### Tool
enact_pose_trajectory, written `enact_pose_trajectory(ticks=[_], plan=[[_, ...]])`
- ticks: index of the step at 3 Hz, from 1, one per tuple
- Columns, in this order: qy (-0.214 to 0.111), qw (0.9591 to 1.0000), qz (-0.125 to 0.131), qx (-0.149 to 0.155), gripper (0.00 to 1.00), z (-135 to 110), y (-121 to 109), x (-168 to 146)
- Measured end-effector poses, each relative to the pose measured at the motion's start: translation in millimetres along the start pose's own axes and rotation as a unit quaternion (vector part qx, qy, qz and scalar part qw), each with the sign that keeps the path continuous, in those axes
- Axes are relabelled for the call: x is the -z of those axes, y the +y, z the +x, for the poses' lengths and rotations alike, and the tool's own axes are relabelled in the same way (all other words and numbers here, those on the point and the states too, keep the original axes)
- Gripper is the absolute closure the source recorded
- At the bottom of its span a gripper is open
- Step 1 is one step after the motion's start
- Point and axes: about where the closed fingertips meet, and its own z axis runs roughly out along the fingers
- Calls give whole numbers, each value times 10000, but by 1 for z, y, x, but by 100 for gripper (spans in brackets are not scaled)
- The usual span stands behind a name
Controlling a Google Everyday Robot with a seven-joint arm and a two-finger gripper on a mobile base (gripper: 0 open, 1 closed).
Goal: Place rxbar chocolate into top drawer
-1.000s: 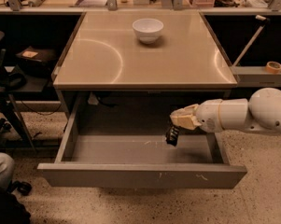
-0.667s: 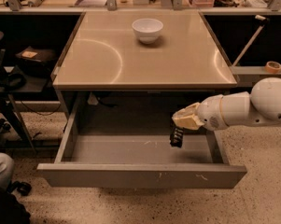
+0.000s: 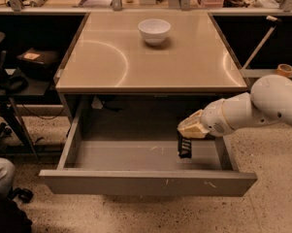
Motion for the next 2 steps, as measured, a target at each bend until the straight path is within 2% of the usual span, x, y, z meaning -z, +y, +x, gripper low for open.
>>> enact_pose_trajectory(ticks=[1,2], plan=[[-93,9993,-36,-362,100,46,-27,-17],[-116,9989,-101,-432,100,53,-28,-25]])
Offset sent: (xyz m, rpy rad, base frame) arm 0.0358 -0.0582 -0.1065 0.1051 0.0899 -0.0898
